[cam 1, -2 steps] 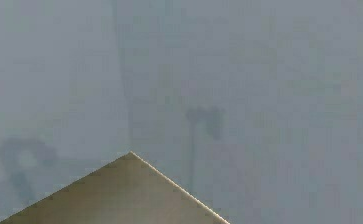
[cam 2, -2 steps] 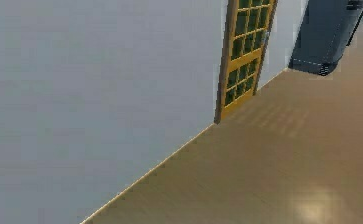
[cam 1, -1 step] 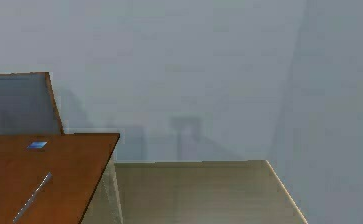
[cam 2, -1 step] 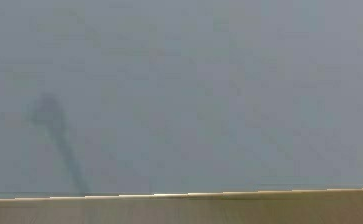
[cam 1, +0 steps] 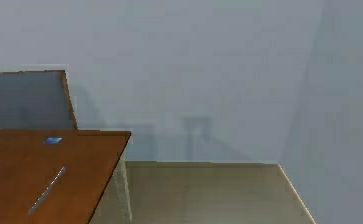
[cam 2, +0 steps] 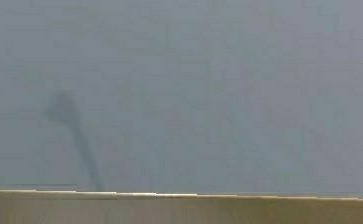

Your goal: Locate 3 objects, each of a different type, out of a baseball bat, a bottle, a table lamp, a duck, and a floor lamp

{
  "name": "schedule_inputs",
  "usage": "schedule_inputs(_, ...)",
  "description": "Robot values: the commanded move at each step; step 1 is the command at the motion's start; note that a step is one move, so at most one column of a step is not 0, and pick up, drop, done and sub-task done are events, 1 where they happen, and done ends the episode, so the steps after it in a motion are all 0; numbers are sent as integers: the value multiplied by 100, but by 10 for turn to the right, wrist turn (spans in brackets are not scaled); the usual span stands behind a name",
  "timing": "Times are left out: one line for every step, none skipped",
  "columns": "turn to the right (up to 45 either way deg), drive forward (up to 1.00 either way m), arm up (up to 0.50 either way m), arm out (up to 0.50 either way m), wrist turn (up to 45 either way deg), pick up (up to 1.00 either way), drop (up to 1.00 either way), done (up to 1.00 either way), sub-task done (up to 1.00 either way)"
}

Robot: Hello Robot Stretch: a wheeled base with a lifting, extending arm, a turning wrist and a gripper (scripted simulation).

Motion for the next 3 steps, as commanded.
schedule_inputs(0, 100, 0, 0, 0, 0, 0, 0, 0)
schedule_inputs(-30, 0, 0, 0, 0, 0, 0, 0, 0)
schedule_inputs(0, 40, 0, 0, 0, 0, 0, 0, 0)
